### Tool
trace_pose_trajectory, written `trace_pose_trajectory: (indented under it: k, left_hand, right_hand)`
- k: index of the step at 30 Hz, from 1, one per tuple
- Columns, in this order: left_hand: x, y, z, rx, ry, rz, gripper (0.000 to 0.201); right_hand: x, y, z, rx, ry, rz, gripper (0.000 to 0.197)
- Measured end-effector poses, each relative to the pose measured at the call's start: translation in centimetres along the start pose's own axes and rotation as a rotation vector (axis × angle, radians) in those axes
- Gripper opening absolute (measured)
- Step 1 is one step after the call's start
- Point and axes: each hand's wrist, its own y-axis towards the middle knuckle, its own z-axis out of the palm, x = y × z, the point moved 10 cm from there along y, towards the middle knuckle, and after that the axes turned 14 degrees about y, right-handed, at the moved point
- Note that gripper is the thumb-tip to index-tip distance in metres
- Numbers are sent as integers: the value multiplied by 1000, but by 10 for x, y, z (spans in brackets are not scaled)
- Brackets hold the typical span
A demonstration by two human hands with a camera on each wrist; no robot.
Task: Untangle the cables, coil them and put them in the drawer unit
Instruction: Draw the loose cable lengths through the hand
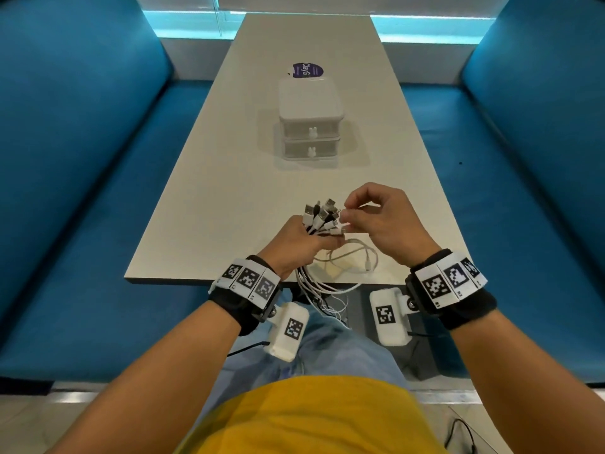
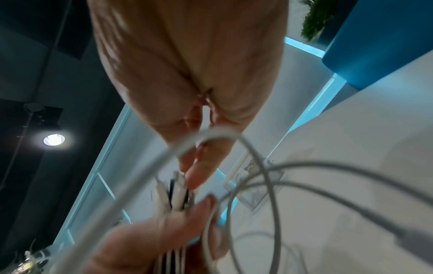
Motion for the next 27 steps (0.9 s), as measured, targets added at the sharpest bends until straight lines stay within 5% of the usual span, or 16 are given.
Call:
trace_pose_trajectory:
  k: [4, 8, 15, 23, 27]
  left_hand:
    - [14, 2, -9, -46, 17, -36, 17]
    - [24, 5, -11, -80, -22, -60, 17]
    - [7, 3, -21, -165, 286, 84, 17]
    - [56, 4, -47, -304, -340, -255, 21]
    - [57, 1, -48, -318, -444, -275, 20]
  right_hand:
    - [-28, -4, -4, 214, -526, 148, 21]
    - [-44, -18, -2, 278, -464, 238, 18]
    - [-36, -18, -4, 243, -357, 266, 11]
    - [-47, -32, -11, 350, -468, 366, 16]
    - [-42, -26, -28, 144, -317, 328, 18]
